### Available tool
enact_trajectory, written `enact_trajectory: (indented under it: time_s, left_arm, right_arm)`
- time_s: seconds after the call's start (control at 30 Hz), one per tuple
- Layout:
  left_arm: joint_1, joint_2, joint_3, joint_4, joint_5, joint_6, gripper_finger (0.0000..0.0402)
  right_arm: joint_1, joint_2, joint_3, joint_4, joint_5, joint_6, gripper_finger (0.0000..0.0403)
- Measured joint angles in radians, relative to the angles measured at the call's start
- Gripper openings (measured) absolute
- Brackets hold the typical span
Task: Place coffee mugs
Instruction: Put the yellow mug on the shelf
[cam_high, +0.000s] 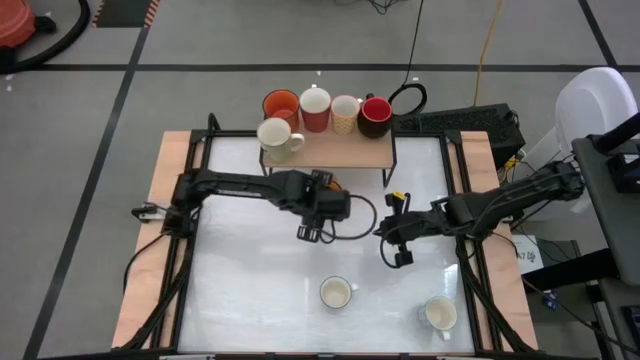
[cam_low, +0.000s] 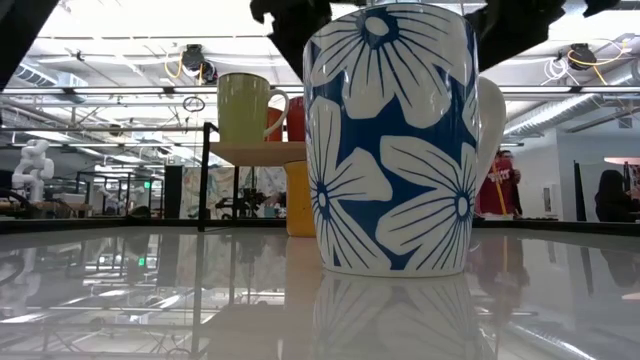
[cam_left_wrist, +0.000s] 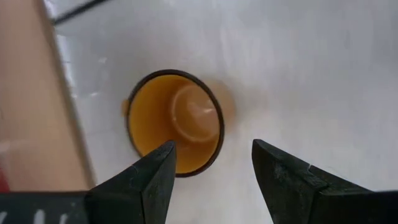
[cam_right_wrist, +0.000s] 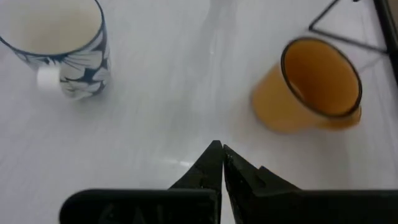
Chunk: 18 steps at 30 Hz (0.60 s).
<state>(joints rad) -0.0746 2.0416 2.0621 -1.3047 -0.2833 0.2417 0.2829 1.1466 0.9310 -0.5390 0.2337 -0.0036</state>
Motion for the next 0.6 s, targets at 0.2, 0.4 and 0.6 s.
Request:
enact_trajectory:
  time_s: [0.2, 0.4, 0.6]
  left_arm:
    - [0.032, 0.023, -0.002, 0.039, 0.101, -0.007, 0.0216]
    - [0.038, 0.028, -0.001, 0.079, 0.126, -0.02, 0.0216]
    - [0.036, 0.024, -0.125, 0.151, 0.187, -0.034, 0.0216]
  right_arm:
    - [0.0, -0.03, 0.0, -0.059, 0.0, 0.083, 0.0]
    - [0.002, -0.032, 0.0, -0.078, 0.0, 0.108, 0.0]
    - [0.024, -0.032, 0.0, -0.104, 0.0, 0.116, 0.0]
